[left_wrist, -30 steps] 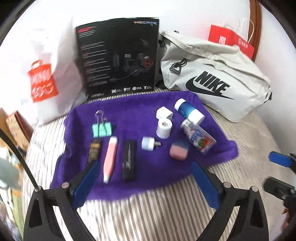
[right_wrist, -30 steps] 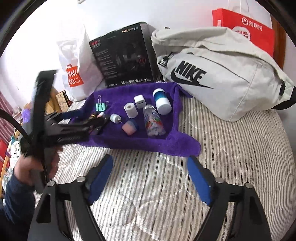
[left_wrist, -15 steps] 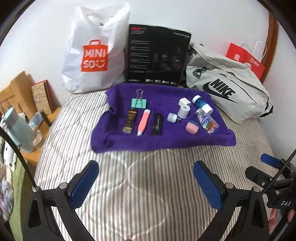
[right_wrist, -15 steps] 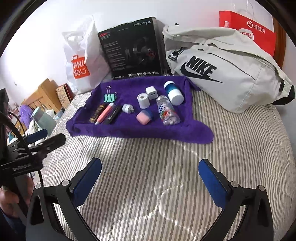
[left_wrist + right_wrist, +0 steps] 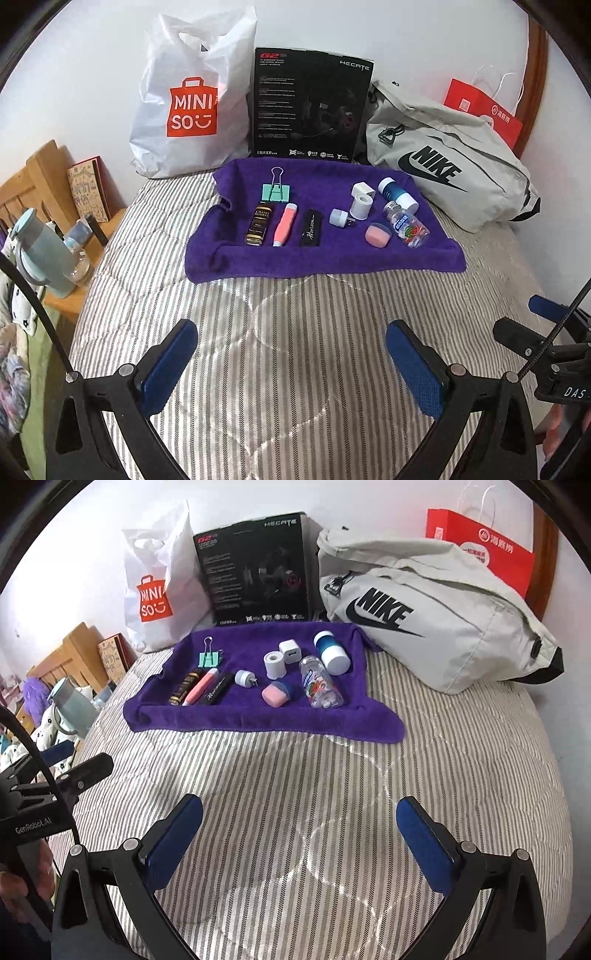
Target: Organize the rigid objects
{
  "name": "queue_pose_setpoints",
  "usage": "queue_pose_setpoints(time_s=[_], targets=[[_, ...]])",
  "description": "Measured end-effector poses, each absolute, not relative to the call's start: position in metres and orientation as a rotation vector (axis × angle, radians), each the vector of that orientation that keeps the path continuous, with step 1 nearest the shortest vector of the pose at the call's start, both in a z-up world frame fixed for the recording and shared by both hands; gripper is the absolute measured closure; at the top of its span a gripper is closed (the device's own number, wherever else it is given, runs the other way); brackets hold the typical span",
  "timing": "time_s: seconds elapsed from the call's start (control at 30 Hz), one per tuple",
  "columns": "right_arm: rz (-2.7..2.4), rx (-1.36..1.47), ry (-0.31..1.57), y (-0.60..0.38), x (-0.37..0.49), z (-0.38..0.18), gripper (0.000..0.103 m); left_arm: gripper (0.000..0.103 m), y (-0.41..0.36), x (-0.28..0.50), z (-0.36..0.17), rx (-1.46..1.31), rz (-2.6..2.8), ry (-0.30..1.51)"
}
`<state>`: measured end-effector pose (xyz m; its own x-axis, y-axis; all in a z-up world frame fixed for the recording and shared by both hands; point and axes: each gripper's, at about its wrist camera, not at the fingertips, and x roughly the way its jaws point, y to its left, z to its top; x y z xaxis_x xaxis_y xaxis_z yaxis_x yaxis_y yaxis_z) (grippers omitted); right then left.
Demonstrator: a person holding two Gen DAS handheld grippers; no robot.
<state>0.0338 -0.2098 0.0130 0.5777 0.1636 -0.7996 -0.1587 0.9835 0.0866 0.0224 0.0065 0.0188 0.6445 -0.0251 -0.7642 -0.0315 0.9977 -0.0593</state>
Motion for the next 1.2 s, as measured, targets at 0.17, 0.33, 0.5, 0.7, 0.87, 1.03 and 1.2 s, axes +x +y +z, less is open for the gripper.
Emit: queue_pose_setpoints(time_s=[0.17, 0.33, 0.5, 0.7, 0.87, 1.03, 1.2], targets=[[0.177, 0.005, 0.940, -0.2127, 0.0322, 0.0121, 0.000, 0.000, 0.0039, 0.0211, 0.0167, -0.056, -0.003, 0.882], [0.172, 0.008, 0.938, -0.2139, 0.0306, 0.0123, 0.000, 0.000, 0.0027, 0.0206, 0.0165, -0.055, -0.004, 0.885], [0.171, 0.009, 0.934, -0.2142, 0.0288, 0.0139, 0.000, 0.000, 0.0021, 0.0201, 0.0174, -0.056, -0.006, 0.880], [0.169, 0.014, 0.932, -0.2160, 0.0286, 0.0146, 0.000, 0.000, 0.0018, 0.0183, 0.0183, -0.055, -0.005, 0.878], [0.171, 0.018, 0.936, -0.2157, 0.0285, 0.0141, 0.000, 0.000, 0.0019, 0.0183, 0.0205, -0.050, -0.005, 0.874], [0.172, 0.015, 0.939, -0.2155, 0.0287, 0.0126, 0.000, 0.000, 0.0034, 0.0173, 0.0232, -0.049, -0.007, 0.868], [0.169, 0.010, 0.948, -0.2156, 0.0282, 0.0097, 0.000, 0.000, 0.0041, 0.0163, 0.0235, -0.048, -0.005, 0.865]])
